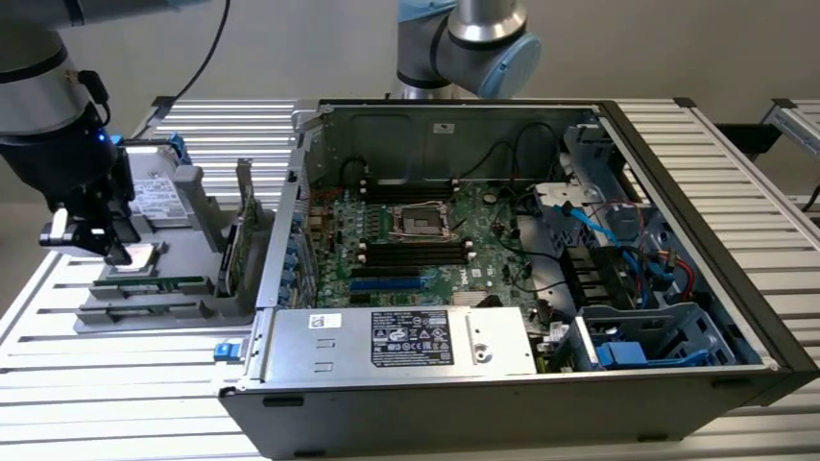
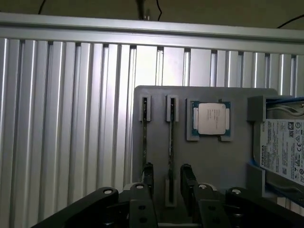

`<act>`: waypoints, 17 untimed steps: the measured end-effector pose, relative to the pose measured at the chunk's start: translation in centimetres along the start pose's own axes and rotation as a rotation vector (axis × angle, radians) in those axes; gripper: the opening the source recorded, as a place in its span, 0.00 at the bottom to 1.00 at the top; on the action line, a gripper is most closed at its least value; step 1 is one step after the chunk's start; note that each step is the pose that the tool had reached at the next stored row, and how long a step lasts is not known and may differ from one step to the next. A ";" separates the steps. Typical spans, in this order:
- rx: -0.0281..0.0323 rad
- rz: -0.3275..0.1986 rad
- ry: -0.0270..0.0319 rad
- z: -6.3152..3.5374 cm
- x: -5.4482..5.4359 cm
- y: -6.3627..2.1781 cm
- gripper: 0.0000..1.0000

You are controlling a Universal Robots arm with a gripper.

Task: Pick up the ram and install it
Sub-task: 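Pick up the ram and move it above insertion slot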

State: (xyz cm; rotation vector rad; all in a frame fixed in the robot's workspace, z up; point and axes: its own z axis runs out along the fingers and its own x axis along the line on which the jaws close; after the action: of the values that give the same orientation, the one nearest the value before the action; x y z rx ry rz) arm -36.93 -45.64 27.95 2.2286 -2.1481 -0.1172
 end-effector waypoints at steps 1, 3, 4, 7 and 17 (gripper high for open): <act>-0.0002 -0.005 0.0004 0.19 0.1 -0.02 0.37; -0.0002 -0.012 0.0009 0.54 0.2 -0.04 0.37; -0.0004 -0.015 0.0013 0.73 0.2 -0.05 0.37; -0.0007 -0.025 0.0022 1.26 0.5 -0.08 0.37; -0.0016 -0.060 0.0052 2.94 1.5 -0.19 0.37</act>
State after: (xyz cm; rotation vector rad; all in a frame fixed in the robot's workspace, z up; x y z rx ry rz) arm -36.93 -47.09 24.97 2.2909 -2.0779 -0.1150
